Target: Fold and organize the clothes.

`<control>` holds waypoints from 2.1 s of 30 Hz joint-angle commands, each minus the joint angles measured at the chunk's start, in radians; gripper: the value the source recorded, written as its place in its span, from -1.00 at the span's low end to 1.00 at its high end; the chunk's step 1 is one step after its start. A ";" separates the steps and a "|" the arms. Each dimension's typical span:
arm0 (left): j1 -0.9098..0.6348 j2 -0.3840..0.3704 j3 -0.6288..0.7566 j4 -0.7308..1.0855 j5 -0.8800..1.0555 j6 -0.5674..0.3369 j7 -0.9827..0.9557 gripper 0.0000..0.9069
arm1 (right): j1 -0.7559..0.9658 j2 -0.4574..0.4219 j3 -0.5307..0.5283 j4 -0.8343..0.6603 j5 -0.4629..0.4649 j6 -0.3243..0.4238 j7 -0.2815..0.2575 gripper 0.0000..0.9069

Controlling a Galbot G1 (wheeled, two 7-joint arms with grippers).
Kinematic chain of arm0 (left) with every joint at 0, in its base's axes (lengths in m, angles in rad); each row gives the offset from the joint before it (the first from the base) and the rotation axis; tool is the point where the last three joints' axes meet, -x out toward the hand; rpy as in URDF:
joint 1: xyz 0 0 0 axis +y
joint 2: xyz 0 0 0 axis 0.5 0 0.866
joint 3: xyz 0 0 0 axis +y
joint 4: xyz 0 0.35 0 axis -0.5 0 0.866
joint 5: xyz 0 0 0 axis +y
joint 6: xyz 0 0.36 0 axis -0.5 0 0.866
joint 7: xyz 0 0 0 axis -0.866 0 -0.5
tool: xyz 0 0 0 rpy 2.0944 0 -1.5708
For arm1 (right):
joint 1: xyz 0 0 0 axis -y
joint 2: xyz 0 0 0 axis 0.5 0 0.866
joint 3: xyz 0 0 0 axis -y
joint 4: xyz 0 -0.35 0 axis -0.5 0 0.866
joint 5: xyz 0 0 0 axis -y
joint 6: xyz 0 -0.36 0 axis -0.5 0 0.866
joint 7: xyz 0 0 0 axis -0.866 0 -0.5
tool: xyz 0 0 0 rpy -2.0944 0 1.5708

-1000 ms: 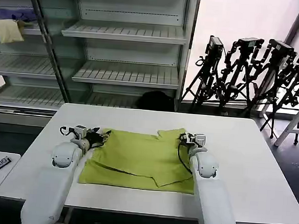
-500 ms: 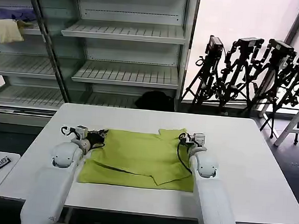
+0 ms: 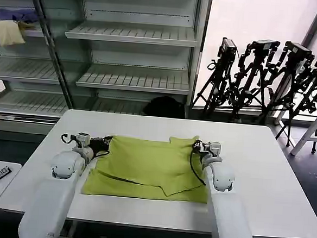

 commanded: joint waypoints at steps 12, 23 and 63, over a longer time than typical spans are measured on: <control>0.275 0.051 -0.095 -0.372 -0.123 -0.002 0.023 -1.00 | -0.269 -0.049 0.008 0.358 0.063 -0.002 -0.013 -1.00; 0.481 0.036 -0.181 -0.534 -0.132 -0.005 0.040 -1.00 | -0.436 -0.052 0.019 0.524 0.048 0.000 -0.027 -1.00; 0.246 0.034 0.075 -0.318 0.161 -0.001 0.023 1.00 | -0.486 -0.039 0.060 0.497 -0.064 0.004 -0.067 -1.00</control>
